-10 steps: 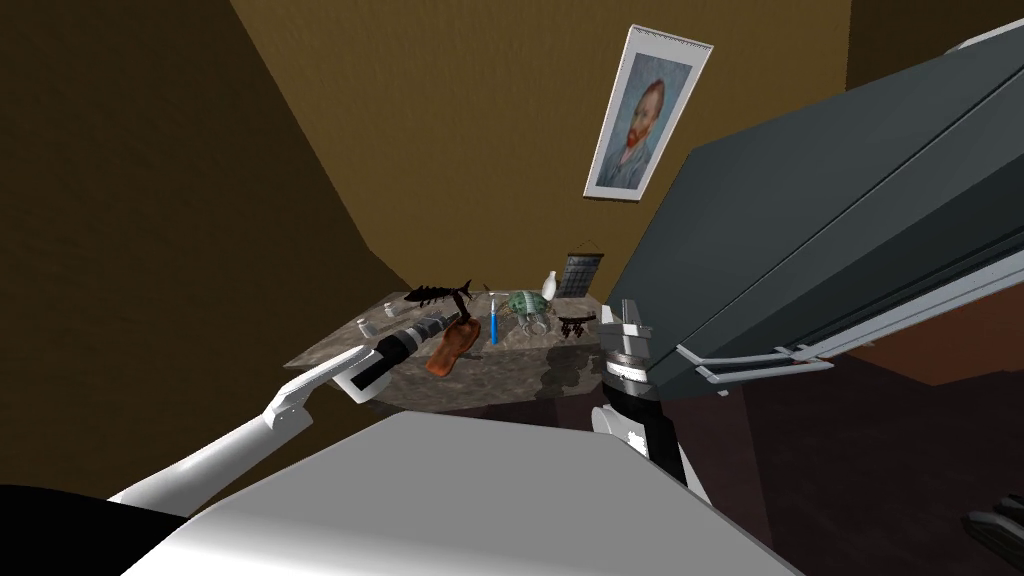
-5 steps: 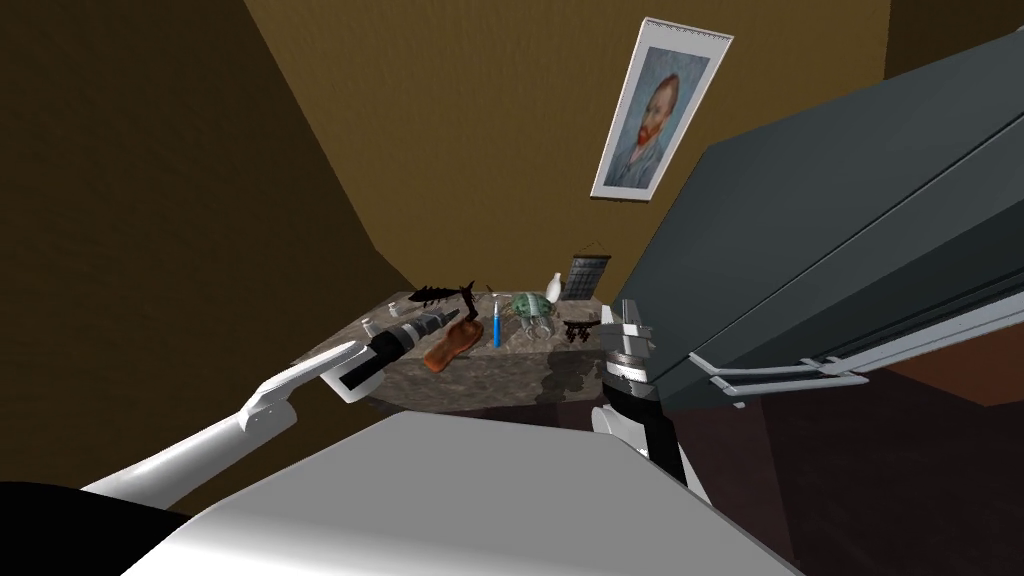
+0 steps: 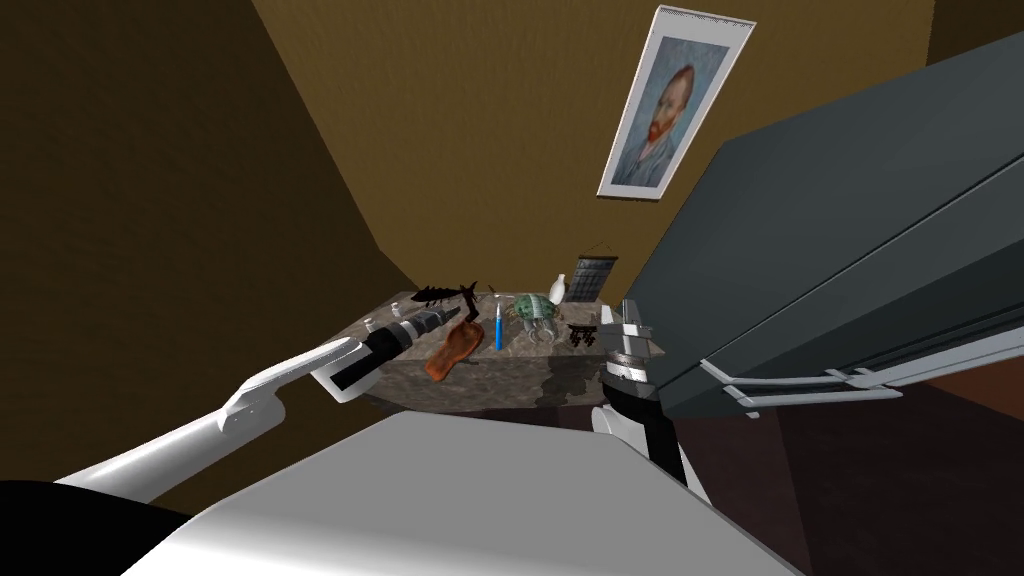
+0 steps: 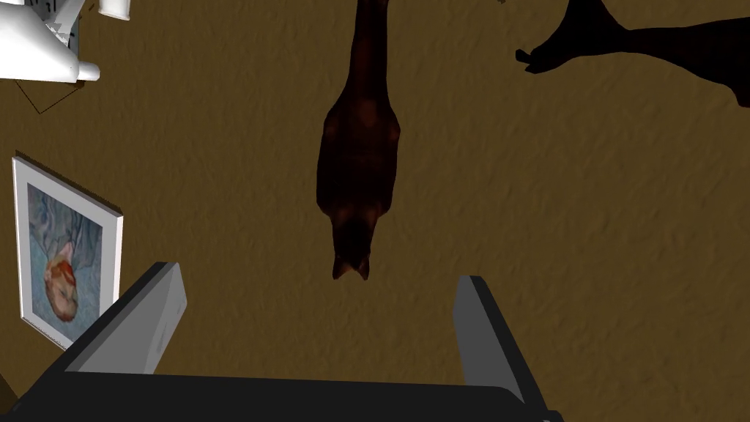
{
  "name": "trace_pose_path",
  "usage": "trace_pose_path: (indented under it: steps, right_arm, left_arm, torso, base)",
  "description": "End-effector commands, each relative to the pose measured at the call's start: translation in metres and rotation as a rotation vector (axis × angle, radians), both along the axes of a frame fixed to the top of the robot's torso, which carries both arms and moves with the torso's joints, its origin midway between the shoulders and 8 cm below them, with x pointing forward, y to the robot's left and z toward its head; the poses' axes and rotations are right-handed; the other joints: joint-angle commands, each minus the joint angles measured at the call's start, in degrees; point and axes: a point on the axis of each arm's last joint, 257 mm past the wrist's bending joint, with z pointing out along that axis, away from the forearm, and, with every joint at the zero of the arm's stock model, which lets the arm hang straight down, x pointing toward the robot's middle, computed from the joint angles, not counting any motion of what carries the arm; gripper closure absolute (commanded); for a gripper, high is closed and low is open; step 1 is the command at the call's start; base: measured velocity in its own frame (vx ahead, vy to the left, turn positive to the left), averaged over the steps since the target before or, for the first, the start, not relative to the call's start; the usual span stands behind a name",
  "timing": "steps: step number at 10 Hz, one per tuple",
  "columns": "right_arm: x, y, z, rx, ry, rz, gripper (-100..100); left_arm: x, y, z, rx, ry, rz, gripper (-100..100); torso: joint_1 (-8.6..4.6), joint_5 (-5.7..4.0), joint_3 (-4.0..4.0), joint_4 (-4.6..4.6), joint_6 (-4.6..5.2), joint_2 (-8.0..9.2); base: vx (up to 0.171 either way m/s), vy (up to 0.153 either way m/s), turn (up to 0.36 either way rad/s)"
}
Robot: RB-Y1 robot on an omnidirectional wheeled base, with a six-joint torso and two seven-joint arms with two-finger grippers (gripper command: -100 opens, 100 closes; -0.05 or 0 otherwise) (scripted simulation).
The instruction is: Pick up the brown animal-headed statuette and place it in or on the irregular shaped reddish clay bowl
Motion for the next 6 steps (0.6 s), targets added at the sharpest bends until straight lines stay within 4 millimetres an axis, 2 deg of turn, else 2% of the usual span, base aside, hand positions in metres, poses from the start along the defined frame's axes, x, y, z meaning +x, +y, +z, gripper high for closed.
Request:
trace_pose_path:
  steps: [1, 6]
  right_arm:
    - [0.0000, 0.0000, 0.0000, 0.000, 0.000, 0.000, 0]
    - [0.0000, 0.0000, 0.0000, 0.000, 0.000, 0.000, 0]
  left_arm:
    - [0.0000, 0.0000, 0.0000, 0.000, 0.000, 0.000, 0]
    - [0.0000, 0.0000, -0.0001, 0.000, 0.000, 0.000, 0]
  torso:
    - [0.00, 0.00, 0.00, 0.00, 0.00, 0.00]
    - [0.00, 0.00, 0.05, 0.02, 0.00, 0.08]
  base:
    - [0.000, 0.000, 0.000]
    - [0.000, 0.000, 0.000]
